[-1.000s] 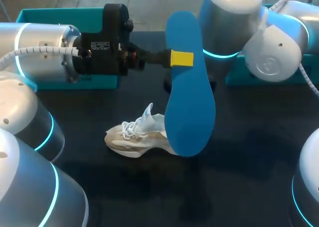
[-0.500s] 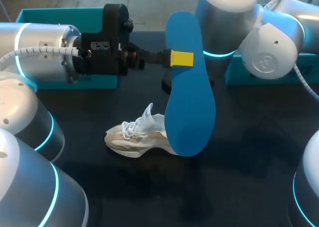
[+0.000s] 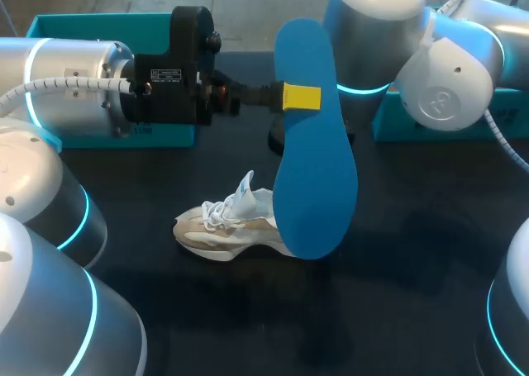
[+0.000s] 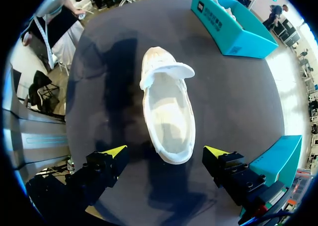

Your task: Take the shoe out of the shoebox, open the shoe tongue, remove and reinsert the insole, then place the shoe into the shoebox

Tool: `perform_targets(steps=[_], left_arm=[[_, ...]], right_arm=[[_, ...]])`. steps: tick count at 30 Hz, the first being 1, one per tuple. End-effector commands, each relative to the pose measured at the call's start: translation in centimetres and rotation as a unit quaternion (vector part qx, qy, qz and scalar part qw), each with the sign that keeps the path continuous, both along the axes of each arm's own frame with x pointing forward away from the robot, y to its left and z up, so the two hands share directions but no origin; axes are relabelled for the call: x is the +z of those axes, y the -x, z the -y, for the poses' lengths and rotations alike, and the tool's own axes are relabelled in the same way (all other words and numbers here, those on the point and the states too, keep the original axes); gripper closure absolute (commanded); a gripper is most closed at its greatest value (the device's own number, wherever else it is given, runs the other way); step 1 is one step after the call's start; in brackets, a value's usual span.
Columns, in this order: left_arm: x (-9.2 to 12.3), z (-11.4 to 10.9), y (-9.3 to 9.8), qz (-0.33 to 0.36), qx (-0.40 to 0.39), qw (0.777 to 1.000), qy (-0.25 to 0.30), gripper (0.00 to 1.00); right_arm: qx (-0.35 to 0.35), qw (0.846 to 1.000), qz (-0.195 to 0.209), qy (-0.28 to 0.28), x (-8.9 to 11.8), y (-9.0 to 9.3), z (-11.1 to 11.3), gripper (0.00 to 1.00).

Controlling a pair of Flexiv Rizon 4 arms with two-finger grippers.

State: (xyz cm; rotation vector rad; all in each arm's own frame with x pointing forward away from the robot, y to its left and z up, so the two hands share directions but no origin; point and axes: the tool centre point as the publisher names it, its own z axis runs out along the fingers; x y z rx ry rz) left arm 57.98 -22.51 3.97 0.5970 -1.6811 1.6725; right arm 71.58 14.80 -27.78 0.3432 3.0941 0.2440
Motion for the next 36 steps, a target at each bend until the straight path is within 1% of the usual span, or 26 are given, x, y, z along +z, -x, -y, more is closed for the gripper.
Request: perform_targets(steps=[1, 10, 16, 25, 34, 36], left_arm=[[-0.1, 0.0, 0.1, 0.000, 0.001, 1.000, 0.001, 1.00], [-0.1, 0.0, 0.1, 0.000, 0.001, 1.000, 0.001, 1.00], [-0.1, 0.0, 0.1, 0.000, 0.001, 1.000, 0.001, 1.00], [-0.1, 0.0, 0.1, 0.000, 0.001, 1.000, 0.001, 1.00], [-0.1, 0.0, 0.1, 0.000, 0.001, 1.000, 0.001, 1.00], [-0.1, 0.0, 0.1, 0.000, 0.001, 1.000, 0.001, 1.00]], right_arm=[[-0.001, 1.000, 0.001, 0.001, -0.1, 0.0, -0.1, 0.00], [0.021, 1.000, 0.003, 0.010, -0.3, -1.9, -0.8, 0.00], [0.032, 0.999, 0.001, 0.007, -1.0, -2.9, -1.3, 0.00], [0.048, 0.999, 0.002, -0.006, -2.6, -3.9, -2.1, 0.00], [0.069, 0.998, 0.001, -0.002, -3.0, -4.6, -2.4, 0.00], [0.070, 0.998, 0.008, 0.000, -3.0, -4.8, -2.3, 0.00]])
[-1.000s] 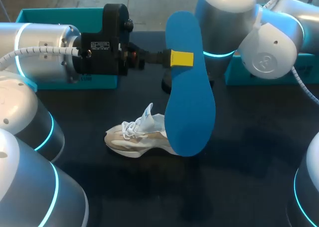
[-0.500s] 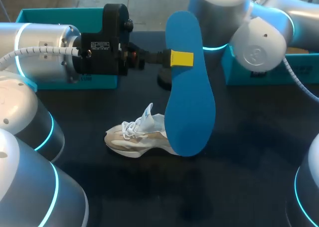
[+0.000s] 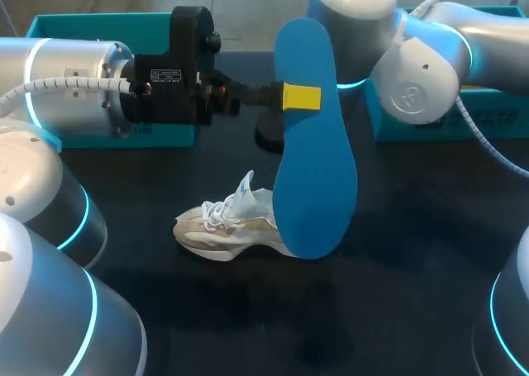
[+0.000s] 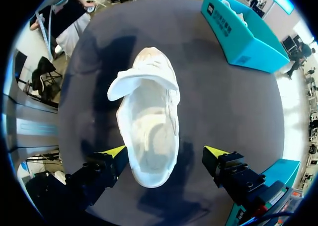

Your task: Take the shoe out of the shoebox, open the shoe tongue, remove and reinsert the insole, then place the shoe into the shoebox

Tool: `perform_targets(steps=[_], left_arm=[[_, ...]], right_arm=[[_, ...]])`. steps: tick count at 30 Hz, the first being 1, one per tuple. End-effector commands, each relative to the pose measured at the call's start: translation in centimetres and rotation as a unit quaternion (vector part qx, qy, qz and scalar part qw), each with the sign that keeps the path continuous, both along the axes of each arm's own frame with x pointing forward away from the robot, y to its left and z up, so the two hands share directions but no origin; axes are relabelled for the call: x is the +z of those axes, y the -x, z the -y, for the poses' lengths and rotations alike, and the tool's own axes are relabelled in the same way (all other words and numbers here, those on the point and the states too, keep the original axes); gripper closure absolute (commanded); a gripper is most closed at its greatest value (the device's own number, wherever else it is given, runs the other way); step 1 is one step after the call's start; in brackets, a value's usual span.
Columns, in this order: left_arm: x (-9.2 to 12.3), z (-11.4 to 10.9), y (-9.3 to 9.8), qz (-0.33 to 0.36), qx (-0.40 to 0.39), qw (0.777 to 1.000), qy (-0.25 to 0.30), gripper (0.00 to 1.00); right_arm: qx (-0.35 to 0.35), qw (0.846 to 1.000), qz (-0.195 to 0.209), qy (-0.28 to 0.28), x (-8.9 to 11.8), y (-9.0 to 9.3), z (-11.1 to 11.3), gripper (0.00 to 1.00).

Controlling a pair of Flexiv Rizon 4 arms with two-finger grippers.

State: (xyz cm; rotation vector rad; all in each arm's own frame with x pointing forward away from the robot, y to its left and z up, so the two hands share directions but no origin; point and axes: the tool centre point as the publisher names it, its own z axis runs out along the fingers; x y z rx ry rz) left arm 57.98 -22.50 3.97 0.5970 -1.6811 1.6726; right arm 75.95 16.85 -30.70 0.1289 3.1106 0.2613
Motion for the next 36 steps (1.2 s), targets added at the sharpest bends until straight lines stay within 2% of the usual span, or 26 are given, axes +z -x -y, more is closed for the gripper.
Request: perform_targets(steps=[1, 7, 9, 25, 36], left_arm=[[-0.1, 0.0, 0.1, 0.000, 0.000, 1.000, 0.001, 1.00], [-0.1, 0.0, 0.1, 0.000, 0.000, 1.000, 0.001, 1.00], [-0.1, 0.0, 0.1, 0.000, 0.000, 1.000, 0.001, 1.00], [-0.1, 0.0, 0.1, 0.000, 0.000, 1.000, 0.001, 1.00], [-0.1, 0.0, 0.1, 0.000, 0.000, 1.000, 0.001, 1.00]], right_arm=[[-0.004, 1.000, 0.010, 0.012, -0.1, -0.6, -0.2, 0.00], [0.002, 0.999, 0.033, 0.017, -0.2, -1.2, -0.2, 0.00], [-0.005, 0.999, 0.011, 0.041, -0.4, -1.3, -0.4, 0.00], [-0.005, 0.999, 0.011, 0.041, -0.4, -1.3, -0.4, 0.00], [0.002, 1.000, 0.003, 0.022, -3.2, -2.5, -2.1, 0.00]])
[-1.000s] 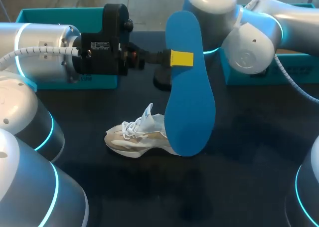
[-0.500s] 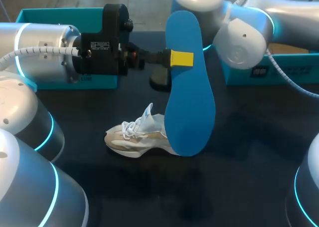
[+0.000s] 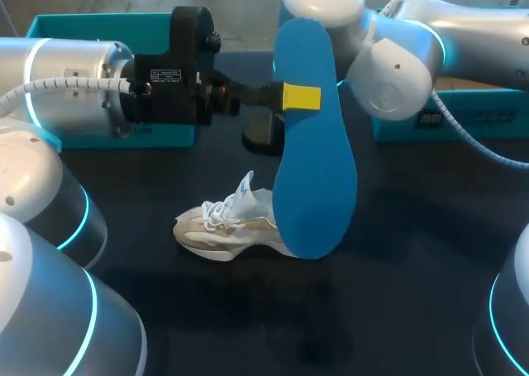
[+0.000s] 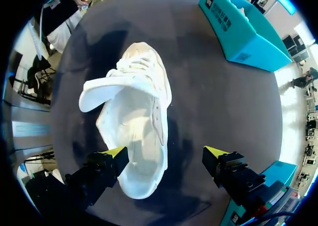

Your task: Take the shoe out of the shoebox, open the shoe tongue, remove and reinsert the insole, then place the shoe into the shoebox

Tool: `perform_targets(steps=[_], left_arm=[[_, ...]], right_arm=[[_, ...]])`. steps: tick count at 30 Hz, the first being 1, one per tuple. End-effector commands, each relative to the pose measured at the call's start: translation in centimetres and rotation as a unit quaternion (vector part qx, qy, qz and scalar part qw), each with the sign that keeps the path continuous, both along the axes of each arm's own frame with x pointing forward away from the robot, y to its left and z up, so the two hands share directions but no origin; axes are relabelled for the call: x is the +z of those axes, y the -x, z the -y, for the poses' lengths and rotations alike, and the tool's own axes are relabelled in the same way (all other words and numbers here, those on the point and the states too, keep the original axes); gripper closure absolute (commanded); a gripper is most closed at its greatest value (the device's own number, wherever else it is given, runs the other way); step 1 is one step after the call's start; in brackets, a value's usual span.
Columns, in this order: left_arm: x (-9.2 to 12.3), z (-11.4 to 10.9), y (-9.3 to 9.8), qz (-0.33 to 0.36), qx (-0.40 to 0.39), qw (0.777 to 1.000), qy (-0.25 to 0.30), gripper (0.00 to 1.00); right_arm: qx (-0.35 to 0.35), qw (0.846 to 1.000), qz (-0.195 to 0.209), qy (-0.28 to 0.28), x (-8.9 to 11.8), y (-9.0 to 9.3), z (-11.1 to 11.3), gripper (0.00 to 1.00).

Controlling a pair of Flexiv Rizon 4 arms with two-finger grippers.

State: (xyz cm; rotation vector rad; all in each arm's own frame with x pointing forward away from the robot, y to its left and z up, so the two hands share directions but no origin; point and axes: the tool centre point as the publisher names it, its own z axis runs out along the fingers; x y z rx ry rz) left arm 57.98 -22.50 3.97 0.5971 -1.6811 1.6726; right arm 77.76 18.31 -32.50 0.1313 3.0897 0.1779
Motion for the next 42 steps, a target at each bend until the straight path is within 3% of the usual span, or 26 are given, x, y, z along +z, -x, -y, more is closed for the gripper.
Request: perform_targets(steps=[1, 27, 29, 31, 32, 34, 36, 38, 42], left_arm=[[-0.1, 0.0, 0.1, 0.000, 0.000, 1.000, 0.001, 1.00], [-0.1, 0.0, 0.1, 0.000, 0.000, 1.000, 0.001, 1.00], [-0.1, 0.0, 0.1, 0.000, 0.000, 1.000, 0.001, 1.00], [-0.1, 0.0, 0.1, 0.000, 0.000, 1.000, 0.001, 1.00], [-0.1, 0.0, 0.1, 0.000, 0.000, 1.000, 0.001, 1.00], [-0.1, 0.0, 0.1, 0.000, 0.000, 1.000, 0.001, 1.00], [-0.1, 0.0, 0.1, 0.000, 0.000, 1.000, 0.001, 1.00], [-0.1, 0.0, 0.1, 0.000, 0.000, 1.000, 0.001, 1.00], [-0.1, 0.0, 0.1, 0.000, 0.000, 1.000, 0.001, 1.00]], right_arm=[[0.005, 1.000, -0.012, -0.005, -1.7, -0.6, -0.7, 0.00], [-0.019, 0.998, -0.042, -0.030, -6.0, 0.7, 0.8, 0.00], [-0.021, 0.998, -0.043, -0.029, -6.1, 0.7, 1.0, 0.08], [-0.023, 0.998, -0.044, -0.028, -6.1, 0.7, 1.3, 0.33], [-0.024, 0.998, -0.044, -0.027, -6.1, 0.6, 1.4, 0.52], [-0.024, 0.998, -0.044, -0.026, -6.1, 0.6, 1.5, 0.60], [-0.024, 0.998, -0.046, -0.026, -6.3, 0.5, 1.5, 0.83], [-0.025, 0.998, -0.048, -0.027, -6.5, 0.6, 1.4, 1.00], [-0.024, 0.998, -0.056, -0.032, -7.0, 0.9, 1.4, 1.00]])
